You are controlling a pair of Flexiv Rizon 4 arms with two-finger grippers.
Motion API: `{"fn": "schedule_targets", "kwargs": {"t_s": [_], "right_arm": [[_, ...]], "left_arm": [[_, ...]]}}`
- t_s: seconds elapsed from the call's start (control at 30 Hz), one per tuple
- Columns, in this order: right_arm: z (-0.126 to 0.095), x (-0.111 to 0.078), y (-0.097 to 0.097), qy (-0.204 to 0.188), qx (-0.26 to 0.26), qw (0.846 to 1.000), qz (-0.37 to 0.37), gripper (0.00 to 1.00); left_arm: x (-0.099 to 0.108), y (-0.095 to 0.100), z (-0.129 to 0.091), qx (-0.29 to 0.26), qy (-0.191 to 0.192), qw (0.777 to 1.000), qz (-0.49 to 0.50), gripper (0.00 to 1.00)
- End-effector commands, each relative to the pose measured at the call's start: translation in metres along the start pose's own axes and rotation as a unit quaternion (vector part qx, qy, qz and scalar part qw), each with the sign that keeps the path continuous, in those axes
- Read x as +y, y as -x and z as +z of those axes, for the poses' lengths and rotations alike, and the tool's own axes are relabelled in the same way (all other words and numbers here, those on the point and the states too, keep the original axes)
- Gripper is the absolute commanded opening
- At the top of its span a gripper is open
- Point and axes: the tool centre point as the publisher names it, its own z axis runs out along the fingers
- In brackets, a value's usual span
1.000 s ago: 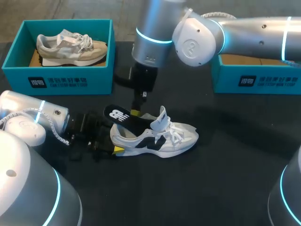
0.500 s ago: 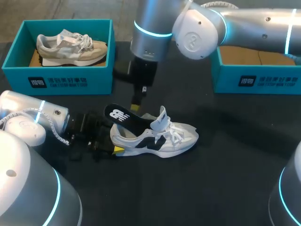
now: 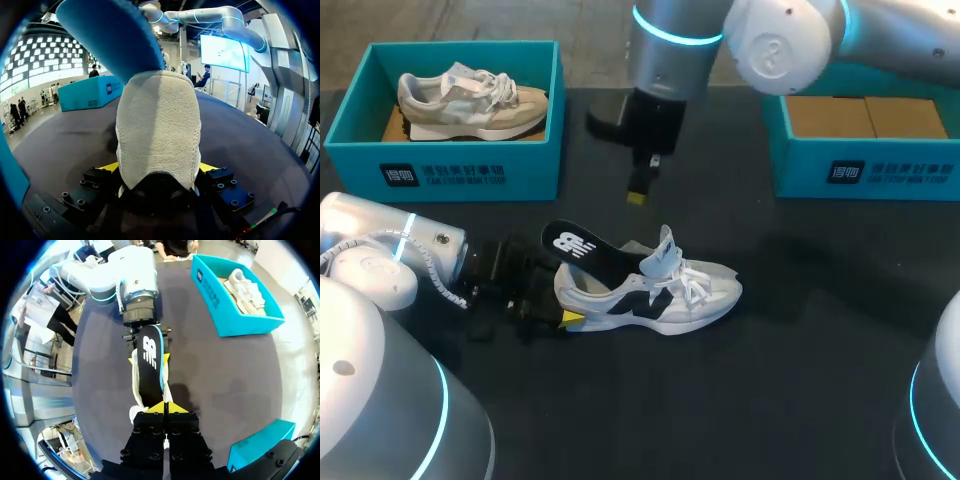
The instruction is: Take the shoe out of the shoebox, open the shoe tongue, remove and reinsert the insole, then place the shoe into the shoebox
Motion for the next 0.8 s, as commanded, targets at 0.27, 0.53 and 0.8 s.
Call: {"fn": "schedule_targets", "kwargs": {"t_s": [0.27, 0.53, 0.8], "right_arm": [[-0.031, -0.028, 0.005, 0.012, -0.027, 0.999, 0.018, 0.00], [-0.032, -0.032, 0.003, 0.015, -0.028, 0.999, 0.023, 0.00], [-0.029, -0.029, 0.000, 0.013, -0.023, 0.999, 0.017, 0.87]], "left_arm": [[0.002, 0.001, 0.002, 0.000, 0.001, 1.000, 0.000, 0.00], [0.002, 0.001, 0.002, 0.000, 0.001, 1.000, 0.000, 0.00], [0.002, 0.001, 0.002, 0.000, 0.001, 1.000, 0.000, 0.00]]}}
